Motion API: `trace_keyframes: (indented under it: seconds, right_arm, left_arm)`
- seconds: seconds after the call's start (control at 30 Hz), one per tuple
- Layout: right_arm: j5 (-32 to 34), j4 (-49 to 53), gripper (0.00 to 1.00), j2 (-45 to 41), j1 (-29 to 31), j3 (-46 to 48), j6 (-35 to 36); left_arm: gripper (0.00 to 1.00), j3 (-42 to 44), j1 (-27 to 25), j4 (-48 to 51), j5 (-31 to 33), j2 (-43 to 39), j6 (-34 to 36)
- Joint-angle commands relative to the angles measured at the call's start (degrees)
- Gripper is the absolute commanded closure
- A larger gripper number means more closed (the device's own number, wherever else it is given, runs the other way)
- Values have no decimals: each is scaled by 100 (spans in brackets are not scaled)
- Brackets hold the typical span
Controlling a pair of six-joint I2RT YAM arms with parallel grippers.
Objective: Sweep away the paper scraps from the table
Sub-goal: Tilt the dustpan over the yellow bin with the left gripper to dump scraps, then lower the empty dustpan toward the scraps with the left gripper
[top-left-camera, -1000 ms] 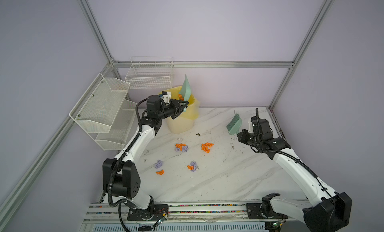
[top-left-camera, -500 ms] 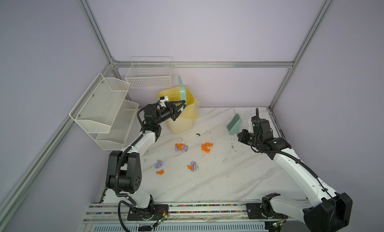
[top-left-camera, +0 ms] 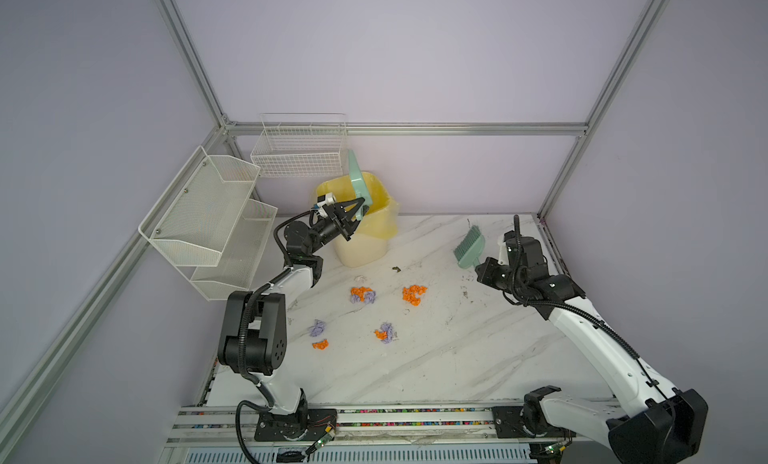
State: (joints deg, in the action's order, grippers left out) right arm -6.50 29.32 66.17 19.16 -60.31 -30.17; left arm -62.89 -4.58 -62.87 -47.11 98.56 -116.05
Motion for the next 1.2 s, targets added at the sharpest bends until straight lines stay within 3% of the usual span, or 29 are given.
trace_keyframes:
  seconds: [0.0, 0.43, 0.8, 1.17]
  right_arm:
    - [-15, 3, 100, -148, -26, -166, -24]
    - [-66, -46, 100, -184, -26, -158, -102]
    - [-198, 10, 100, -65, -25, -310, -104]
    - [-341, -363, 100, -116, -26, -180, -287]
  left_arm:
    - [85, 169, 47, -532, -23, -136, -111]
    - [84, 129, 45, 698, -330, -647, 925]
    - [82, -371, -32, 3923, -390, -1383, 3475]
    - [82, -982, -431, 6835, 206, -1934, 5867]
